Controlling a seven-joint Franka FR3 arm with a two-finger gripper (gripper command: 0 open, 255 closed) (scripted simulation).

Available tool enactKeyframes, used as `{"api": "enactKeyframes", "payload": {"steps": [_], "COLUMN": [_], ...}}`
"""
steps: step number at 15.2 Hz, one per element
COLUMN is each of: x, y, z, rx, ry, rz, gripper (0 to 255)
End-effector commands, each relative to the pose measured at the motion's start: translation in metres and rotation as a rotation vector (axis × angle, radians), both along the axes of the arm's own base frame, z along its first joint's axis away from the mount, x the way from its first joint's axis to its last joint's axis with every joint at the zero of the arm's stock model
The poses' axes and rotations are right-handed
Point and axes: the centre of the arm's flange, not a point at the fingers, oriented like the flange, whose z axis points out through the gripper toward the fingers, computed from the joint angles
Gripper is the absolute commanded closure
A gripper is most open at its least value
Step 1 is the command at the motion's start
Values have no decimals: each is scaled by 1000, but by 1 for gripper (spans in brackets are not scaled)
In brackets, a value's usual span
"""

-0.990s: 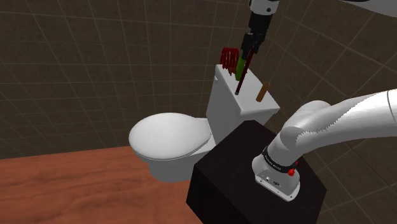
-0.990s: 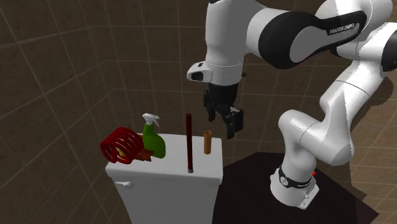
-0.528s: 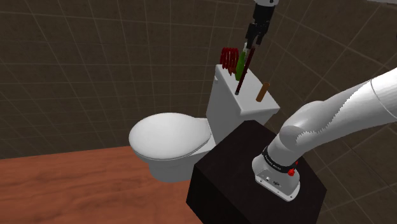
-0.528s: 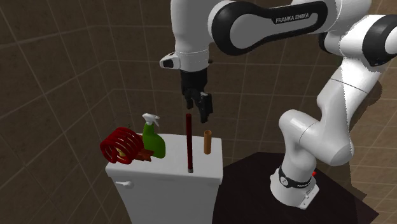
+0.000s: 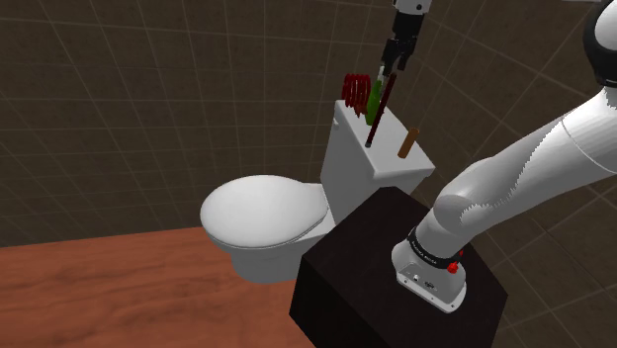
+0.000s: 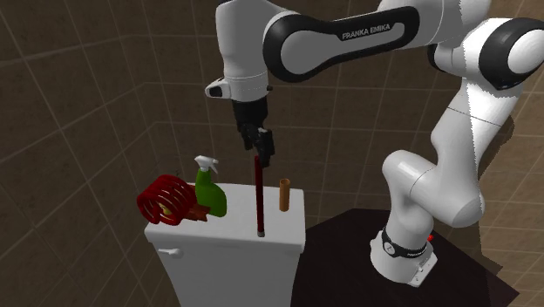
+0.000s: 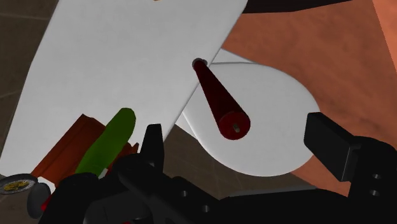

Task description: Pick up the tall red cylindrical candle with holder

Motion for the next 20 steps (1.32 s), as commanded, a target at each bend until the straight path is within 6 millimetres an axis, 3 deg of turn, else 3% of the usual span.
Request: {"api": "enactKeyframes", "payload": {"steps": [1,4,5,14,20], "x": [0,0,0,0,0], "y": [0,0,0,0,0], "z": [-10,-18,-18,-18,14], "rx": [0,0,0,0,0], "ry": [0,0,0,0,0], "rz": [0,0,0,0,0], "gripper": [0,0,255,255,255]}}
